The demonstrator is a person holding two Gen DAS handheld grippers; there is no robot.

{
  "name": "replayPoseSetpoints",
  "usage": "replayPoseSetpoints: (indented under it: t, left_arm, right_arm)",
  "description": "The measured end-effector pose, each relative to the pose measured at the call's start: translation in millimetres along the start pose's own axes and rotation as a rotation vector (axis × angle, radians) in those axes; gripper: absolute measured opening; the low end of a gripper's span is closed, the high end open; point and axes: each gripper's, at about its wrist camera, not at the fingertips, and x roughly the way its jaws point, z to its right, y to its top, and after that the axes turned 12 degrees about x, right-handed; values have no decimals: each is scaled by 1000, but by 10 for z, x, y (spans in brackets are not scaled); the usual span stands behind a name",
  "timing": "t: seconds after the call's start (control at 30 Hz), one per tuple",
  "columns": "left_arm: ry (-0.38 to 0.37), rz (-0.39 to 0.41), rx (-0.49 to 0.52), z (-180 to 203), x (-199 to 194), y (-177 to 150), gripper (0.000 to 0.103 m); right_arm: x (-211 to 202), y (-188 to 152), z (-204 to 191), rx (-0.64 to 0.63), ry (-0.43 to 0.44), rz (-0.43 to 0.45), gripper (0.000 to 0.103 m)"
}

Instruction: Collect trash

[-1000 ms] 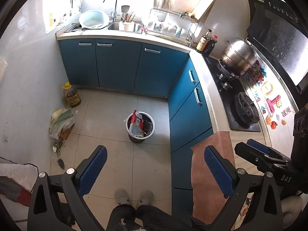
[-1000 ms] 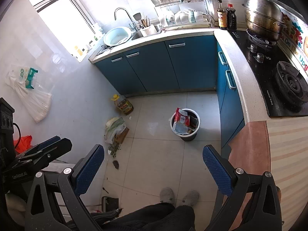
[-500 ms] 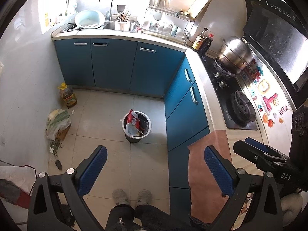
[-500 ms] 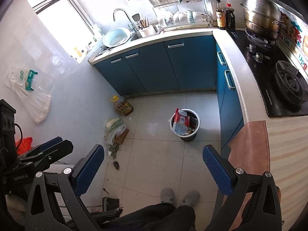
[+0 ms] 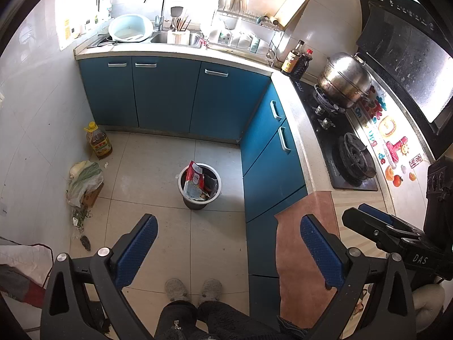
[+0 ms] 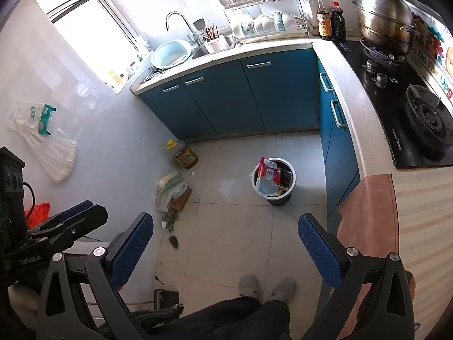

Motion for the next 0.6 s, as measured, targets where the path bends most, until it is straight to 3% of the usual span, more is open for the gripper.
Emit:
replayPoseSetpoints:
  t: [0.6]
  left_arm:
    - [-3,4,3,-23,4,-26,103]
  right_arm:
    - [23,-50,-16,12,6,-7,103]
